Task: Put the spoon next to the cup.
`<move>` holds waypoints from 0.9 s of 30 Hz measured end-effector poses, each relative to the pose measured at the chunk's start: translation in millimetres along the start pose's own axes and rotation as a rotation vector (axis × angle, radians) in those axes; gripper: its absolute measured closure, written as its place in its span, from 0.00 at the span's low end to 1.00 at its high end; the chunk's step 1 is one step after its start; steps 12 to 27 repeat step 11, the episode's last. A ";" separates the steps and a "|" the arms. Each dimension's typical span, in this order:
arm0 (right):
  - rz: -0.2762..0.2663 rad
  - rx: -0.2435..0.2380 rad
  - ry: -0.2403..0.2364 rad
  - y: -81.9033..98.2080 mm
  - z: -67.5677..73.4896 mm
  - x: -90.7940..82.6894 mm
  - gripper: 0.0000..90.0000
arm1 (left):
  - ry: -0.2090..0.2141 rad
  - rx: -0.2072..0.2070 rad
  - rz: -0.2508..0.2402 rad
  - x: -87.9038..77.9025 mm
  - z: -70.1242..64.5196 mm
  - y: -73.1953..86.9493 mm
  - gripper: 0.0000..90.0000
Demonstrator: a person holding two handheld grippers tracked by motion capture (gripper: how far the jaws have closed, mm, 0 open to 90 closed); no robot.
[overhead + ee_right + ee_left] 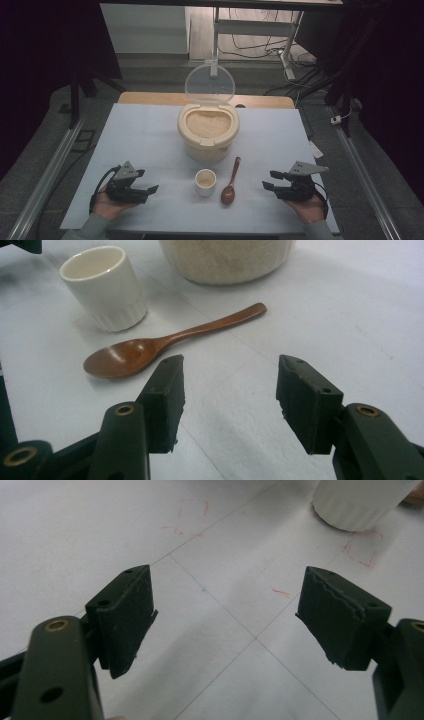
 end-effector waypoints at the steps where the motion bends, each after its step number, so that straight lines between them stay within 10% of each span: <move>1: -0.004 0.002 -0.004 0.2 -0.3 -0.4 0.50 | 0.000 -0.001 -0.002 -0.1 -0.1 -0.1 0.24; 27: -0.010 -0.004 -0.016 0.3 0.1 -0.5 0.50 | -0.001 0.001 -0.005 -0.9 0.9 -0.2 0.24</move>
Point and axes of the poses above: each handheld gripper's, and its own axes: x roughly forward along the jaws, y roughly out of its underside, z roughly to its left, the point moved 5 cm from there along x, roughly forward along the jaws, and after that the axes turned 8 degrees about -z, right-handed, at the moved point
